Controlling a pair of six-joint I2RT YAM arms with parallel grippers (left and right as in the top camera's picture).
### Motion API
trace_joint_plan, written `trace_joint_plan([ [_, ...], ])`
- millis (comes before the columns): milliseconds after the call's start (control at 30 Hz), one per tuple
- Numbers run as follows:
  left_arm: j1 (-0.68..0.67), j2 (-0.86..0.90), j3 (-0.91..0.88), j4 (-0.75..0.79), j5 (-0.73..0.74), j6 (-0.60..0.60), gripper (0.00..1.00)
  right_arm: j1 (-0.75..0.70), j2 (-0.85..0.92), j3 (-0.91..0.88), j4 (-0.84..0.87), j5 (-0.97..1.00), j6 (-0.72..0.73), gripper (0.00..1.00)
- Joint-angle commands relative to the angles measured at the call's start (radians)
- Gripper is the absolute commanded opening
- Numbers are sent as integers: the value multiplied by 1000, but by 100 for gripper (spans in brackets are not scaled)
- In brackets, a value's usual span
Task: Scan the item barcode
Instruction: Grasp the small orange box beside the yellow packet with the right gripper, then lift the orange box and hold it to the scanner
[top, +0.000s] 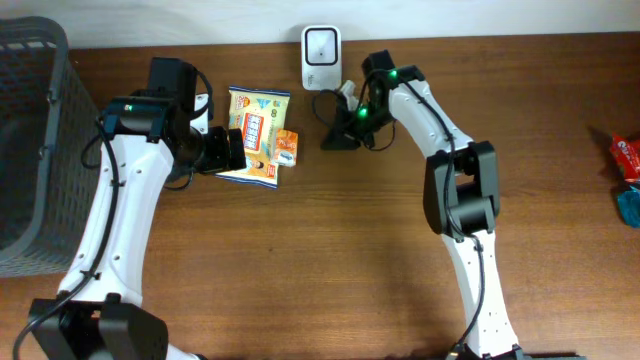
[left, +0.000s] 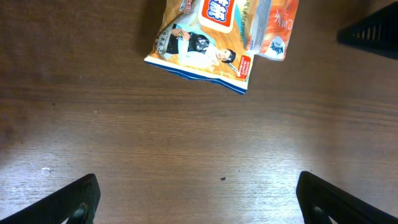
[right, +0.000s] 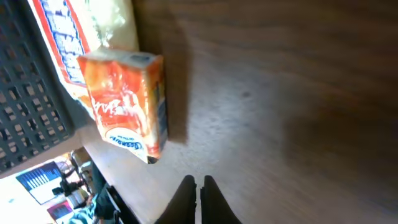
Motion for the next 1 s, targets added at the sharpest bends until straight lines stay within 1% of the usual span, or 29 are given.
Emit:
trace_joint_plan([
  [0,3,0,4,-1,8,-5,99,66,-13,23,7,-16,-64,4],
  [33,3,0,4,-1,8,-5,99,76,-19,43,7,-9,-69,4],
  [100,3,0,4,-1,8,-5,99,112,-39,114,4,46,-87,12],
  [133,3,0,4,-1,8,-5,99,138,-45,153,-3,122,-86,28],
  [167,3,0,4,-1,8,-5,99,175,-46,188,-8,235,-65,39],
  [233,3,0,4,-1,8,-5,99,239,-43,189,-1,501,69,39],
  [267,3,0,4,-1,8,-5,99,272,-41,188,8,606,104,39],
  [300,3,0,4,-1,8,-5,99,310,-40,187,34,666,126,42],
  [333,3,0,4,-1,8,-5,99,330,-40,188,48,689,130,42],
  [400,3,0,4,-1,8,-5,99,370,-40,187,62,815,170,42],
  [500,3,0,4,-1,8,-5,99,376,-37,187,76,853,170,41],
  [533,3,0,4,-1,8,-5,99,376,-29,187,76,888,177,37],
  [567,3,0,4,-1,8,-5,99,375,-23,186,71,890,178,15],
  [600,3,0,4,-1,8,-5,99,369,-23,186,71,890,189,4],
  [633,3,0,4,-1,8,-5,99,357,-27,192,51,890,194,4],
  [700,3,0,4,-1,8,-5,99,293,-32,227,-53,880,222,4],
  [733,3,0,4,-1,8,-5,99,247,-32,240,-98,827,221,4],
  [767,3,0,4,-1,8,-5,99,180,-32,241,-123,671,161,4],
  [800,3,0,4,-1,8,-5,99,143,-32,241,-133,567,131,4],
  [867,3,0,4,-1,8,-5,99,16,-32,240,-178,192,32,4],
  [900,3,0,4,-1,8,-5,99,-21,-32,240,-209,102,0,4],
  [933,3,0,4,-2,8,-5,99,-66,-32,240,-272,57,-44,4],
  [967,3,0,4,-1,8,-5,99,-108,-30,217,-325,58,-88,4],
])
